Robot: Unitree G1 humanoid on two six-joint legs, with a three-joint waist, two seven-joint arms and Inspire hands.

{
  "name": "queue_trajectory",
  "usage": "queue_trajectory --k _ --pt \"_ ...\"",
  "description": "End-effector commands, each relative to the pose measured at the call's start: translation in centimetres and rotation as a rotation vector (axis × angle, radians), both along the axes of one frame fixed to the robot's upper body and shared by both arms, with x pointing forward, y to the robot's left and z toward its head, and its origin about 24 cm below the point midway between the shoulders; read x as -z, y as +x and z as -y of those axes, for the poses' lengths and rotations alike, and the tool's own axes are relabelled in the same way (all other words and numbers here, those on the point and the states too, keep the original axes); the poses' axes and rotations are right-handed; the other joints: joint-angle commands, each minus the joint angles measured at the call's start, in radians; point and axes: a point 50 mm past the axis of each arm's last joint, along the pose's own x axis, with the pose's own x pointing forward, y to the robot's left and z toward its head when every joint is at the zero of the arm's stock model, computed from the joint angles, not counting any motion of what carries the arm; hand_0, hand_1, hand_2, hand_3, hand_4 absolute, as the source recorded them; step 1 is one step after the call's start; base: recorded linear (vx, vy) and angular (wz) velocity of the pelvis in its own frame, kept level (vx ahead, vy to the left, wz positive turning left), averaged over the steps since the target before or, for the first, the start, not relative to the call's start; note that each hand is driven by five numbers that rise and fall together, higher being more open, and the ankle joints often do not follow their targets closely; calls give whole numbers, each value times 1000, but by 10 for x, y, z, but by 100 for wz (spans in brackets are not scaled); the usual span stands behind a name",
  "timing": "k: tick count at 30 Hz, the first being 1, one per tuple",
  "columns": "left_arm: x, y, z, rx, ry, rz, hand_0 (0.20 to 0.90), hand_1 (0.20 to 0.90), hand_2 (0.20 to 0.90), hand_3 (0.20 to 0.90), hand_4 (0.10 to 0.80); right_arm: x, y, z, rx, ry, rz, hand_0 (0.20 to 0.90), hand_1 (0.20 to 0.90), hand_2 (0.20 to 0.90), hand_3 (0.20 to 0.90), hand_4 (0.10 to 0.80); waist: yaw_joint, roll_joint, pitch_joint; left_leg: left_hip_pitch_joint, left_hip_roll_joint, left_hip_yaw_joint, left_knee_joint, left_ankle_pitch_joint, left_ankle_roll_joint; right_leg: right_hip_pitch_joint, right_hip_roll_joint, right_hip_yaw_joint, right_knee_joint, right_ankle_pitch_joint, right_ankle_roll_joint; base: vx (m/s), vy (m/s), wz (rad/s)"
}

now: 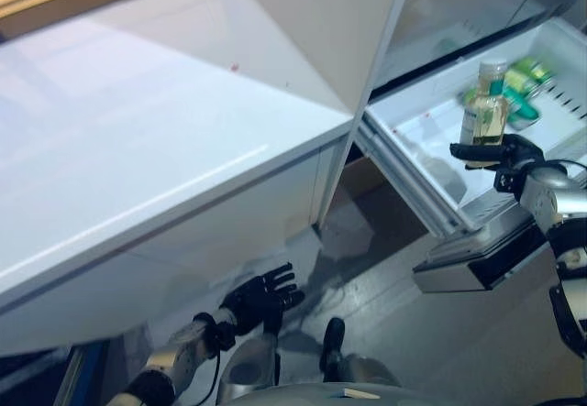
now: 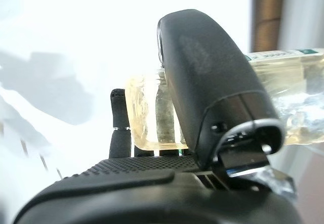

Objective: Put drinks into fridge and close the fridge

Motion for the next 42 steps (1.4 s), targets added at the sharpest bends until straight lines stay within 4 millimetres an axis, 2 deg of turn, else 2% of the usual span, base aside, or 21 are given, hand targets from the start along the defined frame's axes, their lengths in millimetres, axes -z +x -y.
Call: queue_trajectory --k 1,7,12,15,16,17,28,33,35,38,39,41,42 --pt "-2 -1 -13 -21 48 51 900 900 900 900 800 -90 -3 14 35 -232 178 300 300 300 200 100 19 -12 5 -31 -6 52 92 -122 38 -82 -17 28 243 -133 7 -36 -15 11" --pt "-1 1 -38 -153 75 23 900 900 900 900 800 -75 -13 32 88 -300 -75 300 300 300 200 100 27 18 61 -78 -14 38 122 -111 36 -131 -27 7 293 -147 -9 -7 3 3" --pt "-4 4 -53 -250 47 18 900 900 900 900 800 -65 -26 47 101 -335 -281 300 300 300 200 100 29 21 82 -81 -14 37 123 -106 35 -137 -27 -2 300 -151 -14 1 1 1" --pt "-10 9 -59 -293 22 34 900 900 900 900 800 -65 -30 51 104 -293 -319 312 312 312 214 114 34 19 90 -81 -12 35 126 -106 34 -137 -29 -8 307 -156 -15 -1 -12 1" --pt "-12 10 -63 -312 17 42 900 900 900 900 800 -66 -33 54 113 -272 -332 625 625 625 579 479 39 17 93 -79 -12 34 128 -107 34 -134 -29 -11 310 -159 -15 -4 -43 4" --pt "-12 10 -64 -314 12 45 900 900 900 900 800 -66 -35 57 112 -258 -342 900 900 900 900 800 42 15 92 -78 -11 33 128 -107 33 -132 -29 -13 310 -159 -15 -4 -47 5" --pt "-9 2 -69 -293 42 29 900 900 900 900 800 -80 -34 57 106 -239 -260 900 900 900 900 800 50 -5 76 -38 -2 37 106 -108 24 -83 -23 -17 274 -155 -12 1 -9 1" --pt "-5 -3 -69 -288 54 15 900 900 900 900 800 -94 -29 51 74 -333 -184 900 900 900 900 800 47 -20 56 -5 -3 41 94 -117 25 -48 -20 -6 246 -150 -8 -6 3 0" --pt "-3 -7 -70 -287 65 1 900 900 900 900 800 -105 -27 49 77 -445 -150 900 900 900 900 800 45 -30 43 11 -5 44 89 -123 27 -32 -18 1 233 -148 -6 -15 20 -2" --pt "2 -12 -70 -304 94 -25 900 900 900 900 800 -138 -25 37 70 -934 -185 900 900 900 900 800 37 -47 13 37 -13 47 81 -129 31 -5 -15 14 211 -141 2 -30 44 -4" --pt "3 -14 -70 -310 98 -35 900 900 900 900 800 -146 -25 32 68 -1047 -177 900 900 900 900 800 34 -54 2 46 -14 50 79 -131 33 4 -14 19 204 -139 4 -40 49 -8" --pt "7 -19 -69 -309 108 -61 900 900 900 900 800 -159 -24 17 45 -1182 -122 900 900 900 900 800 22 -68 -27 63 -17 53 68 -131 35 22 -13 28 184 -130 11 -26 51 -6" --pt "9 -21 -68 -310 110 -69 900 900 900 900 800 -161 -24 15 40 -1195 -102 900 900 900 900 800 20 -71 -32 73 -17 56 65 -133 35 29 -13 32 180 -130 13 -13 54 -8"
